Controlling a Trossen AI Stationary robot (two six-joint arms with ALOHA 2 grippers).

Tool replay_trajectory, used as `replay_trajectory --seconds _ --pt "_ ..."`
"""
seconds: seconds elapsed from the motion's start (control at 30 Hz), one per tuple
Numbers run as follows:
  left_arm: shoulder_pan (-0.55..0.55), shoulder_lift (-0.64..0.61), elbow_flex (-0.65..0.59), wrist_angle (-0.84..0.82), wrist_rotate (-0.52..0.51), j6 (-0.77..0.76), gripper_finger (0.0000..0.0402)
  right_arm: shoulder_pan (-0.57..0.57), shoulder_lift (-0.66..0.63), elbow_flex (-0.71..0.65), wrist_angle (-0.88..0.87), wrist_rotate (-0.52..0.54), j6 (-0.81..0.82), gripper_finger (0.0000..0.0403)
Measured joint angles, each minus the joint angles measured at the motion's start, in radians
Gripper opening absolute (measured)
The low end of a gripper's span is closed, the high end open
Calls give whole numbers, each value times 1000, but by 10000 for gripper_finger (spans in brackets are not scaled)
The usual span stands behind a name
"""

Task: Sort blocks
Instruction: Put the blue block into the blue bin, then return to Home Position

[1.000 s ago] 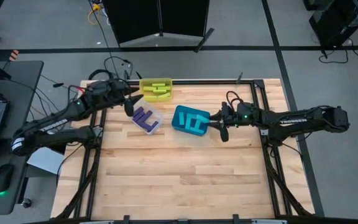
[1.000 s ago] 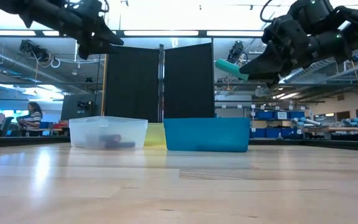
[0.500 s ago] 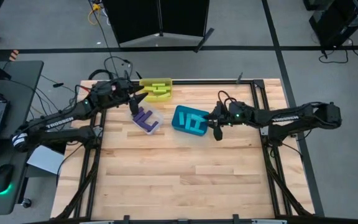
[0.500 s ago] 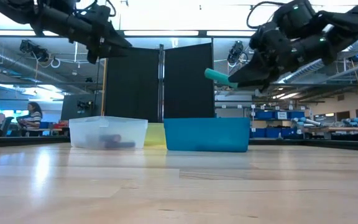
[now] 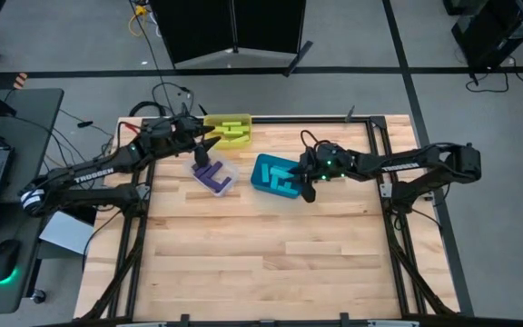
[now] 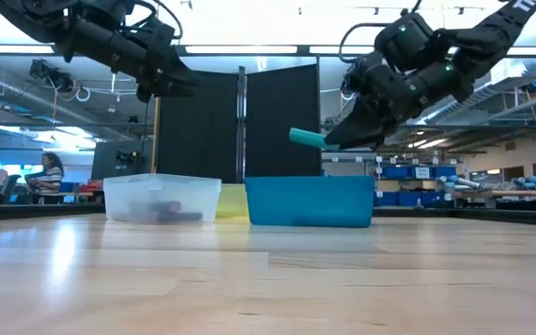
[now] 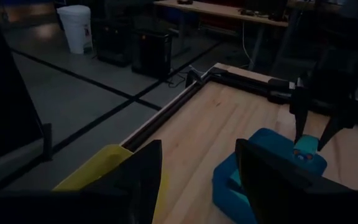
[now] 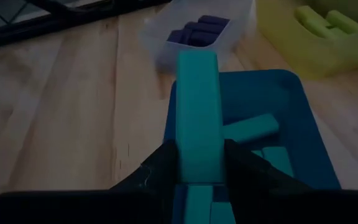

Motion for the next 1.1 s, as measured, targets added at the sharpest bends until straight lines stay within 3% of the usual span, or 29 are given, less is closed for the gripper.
replay_trajectory --seconds 0.1,0.33,0.53,0.63,0.73,0.87,0.97,1.1 --pt "0 0 0 0 0 18 211 0 2 1 -4 1 -1 133" --pt "0 -1 0 -3 0 20 211 -1 -31 1 -14 26 28 274" --pt "0 -14 0 -30 0 18 211 -11 -73 1 -18 125 53 299" --pt "0 -56 0 -62 0 22 211 -31 -119 1 -14 251 45 279" --pt "0 -112 0 -100 -7 62 211 -70 -159 1 -4 293 10 230" --pt "0 -159 -33 -76 -65 99 211 -141 -177 1 2 313 -10 115" --pt "17 -158 -117 29 -107 113 211 -201 -166 -6 15 344 -37 23" --pt "86 -110 -256 258 -104 89 197 -296 -139 -37 34 345 -15 17"
